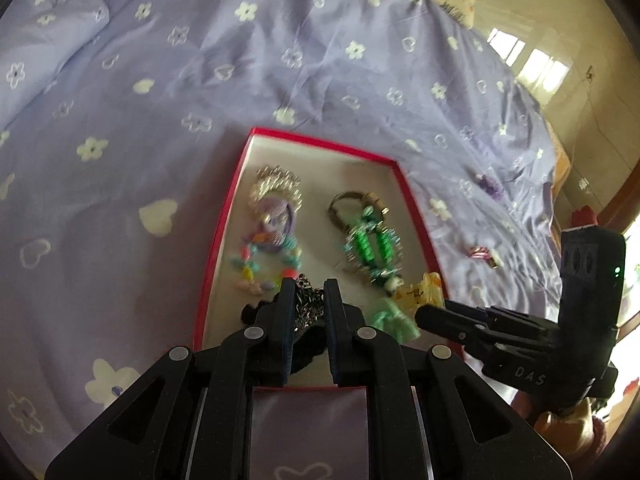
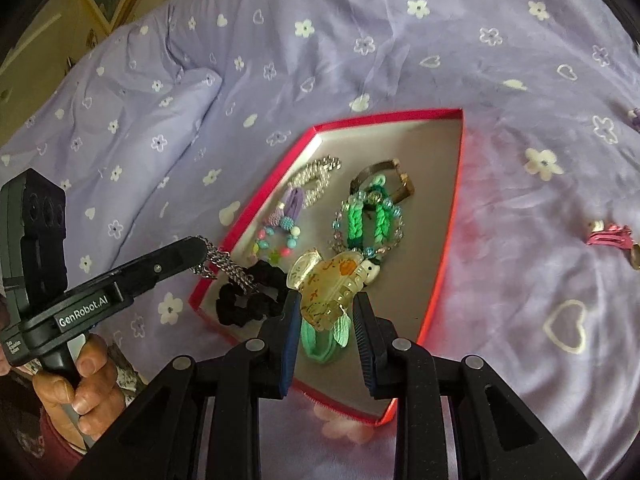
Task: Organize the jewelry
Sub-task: 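Carry chain and claw clip into the red box and open both tools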
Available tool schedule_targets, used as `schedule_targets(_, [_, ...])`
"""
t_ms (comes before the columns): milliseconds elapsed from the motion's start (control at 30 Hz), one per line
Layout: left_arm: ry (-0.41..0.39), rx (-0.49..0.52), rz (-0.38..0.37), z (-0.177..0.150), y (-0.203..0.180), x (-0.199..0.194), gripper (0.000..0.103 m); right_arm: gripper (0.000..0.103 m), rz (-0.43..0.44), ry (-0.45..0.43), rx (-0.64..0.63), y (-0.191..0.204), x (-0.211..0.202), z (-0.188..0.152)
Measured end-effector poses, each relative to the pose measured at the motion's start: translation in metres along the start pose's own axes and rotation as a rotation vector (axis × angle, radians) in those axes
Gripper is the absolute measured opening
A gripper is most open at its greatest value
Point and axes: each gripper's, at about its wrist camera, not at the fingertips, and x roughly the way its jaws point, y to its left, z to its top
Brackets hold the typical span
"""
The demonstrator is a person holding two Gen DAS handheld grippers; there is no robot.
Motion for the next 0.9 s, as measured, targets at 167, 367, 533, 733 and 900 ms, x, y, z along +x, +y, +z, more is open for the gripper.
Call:
schedule_targets(167, [0.029, -0.022, 0.009, -0.008, 0.011, 0.013, 0.012, 0.026, -0.009, 0.035, -0.010, -0.002, 0.014, -0.001])
schedule_targets(367, [0.049, -0.010, 0.025, -0.014, 0.013, 0.022, 0.012, 0.026, -0.007, 0.060, -0.033, 0.002, 0.023, 0.001])
schedule_targets(533, [0.070, -0.008, 0.023, -0.018, 0.013, 0.030, 0.012, 0.026, -0.016, 0.073, -0.045, 0.002, 0.027, 0.004])
schedule_targets(733, [0.076, -0.011, 0.017, -0.019, 0.015, 0.033, 0.012, 0.025, -0.022, 0.072, -0.047, 0.002, 0.029, 0.007])
schedule_targets(900, [0.081, -0.020, 0.010, -0.019, 0.017, 0.034, 0.012, 0.026, -0.021, 0.070, -0.039, 0.001, 0.030, 0.007])
